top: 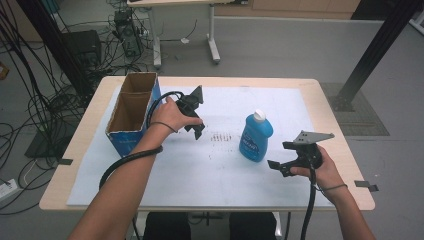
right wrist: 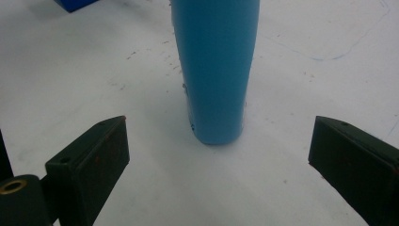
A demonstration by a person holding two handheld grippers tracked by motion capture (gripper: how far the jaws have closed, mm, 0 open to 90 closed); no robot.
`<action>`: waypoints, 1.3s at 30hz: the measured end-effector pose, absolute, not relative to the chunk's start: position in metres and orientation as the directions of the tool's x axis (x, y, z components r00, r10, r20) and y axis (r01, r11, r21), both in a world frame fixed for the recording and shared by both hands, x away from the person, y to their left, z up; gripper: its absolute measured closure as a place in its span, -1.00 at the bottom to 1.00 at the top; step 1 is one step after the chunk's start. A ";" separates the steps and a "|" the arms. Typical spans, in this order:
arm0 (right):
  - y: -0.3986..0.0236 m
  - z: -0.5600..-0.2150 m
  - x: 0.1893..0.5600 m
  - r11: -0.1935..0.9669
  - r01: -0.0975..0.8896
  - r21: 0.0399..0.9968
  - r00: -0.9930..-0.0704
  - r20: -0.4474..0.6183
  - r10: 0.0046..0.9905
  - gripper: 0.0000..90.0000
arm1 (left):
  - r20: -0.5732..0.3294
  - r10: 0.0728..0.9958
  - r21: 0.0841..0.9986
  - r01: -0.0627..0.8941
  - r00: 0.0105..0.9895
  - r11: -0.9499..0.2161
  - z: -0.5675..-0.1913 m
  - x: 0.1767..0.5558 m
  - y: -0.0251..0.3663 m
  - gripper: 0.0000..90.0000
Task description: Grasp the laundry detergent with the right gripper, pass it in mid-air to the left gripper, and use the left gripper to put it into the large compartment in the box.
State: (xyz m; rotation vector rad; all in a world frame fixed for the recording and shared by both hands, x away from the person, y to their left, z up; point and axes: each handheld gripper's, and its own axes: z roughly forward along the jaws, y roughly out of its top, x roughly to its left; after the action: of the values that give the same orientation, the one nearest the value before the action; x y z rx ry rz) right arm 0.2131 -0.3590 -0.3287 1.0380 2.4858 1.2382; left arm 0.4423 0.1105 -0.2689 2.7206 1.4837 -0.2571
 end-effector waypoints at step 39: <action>-0.357 -0.332 0.216 0.403 0.510 0.760 -0.743 0.153 0.652 -0.89 | -0.159 0.832 -0.046 0.838 0.531 -0.544 -0.269 0.443 0.111 -0.79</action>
State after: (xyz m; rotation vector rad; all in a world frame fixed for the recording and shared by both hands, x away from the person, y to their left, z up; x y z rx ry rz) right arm 0.2161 -0.3566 -0.3320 1.0403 2.4860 1.2553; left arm 0.4433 0.1105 -0.2695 2.7178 1.4825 -0.2513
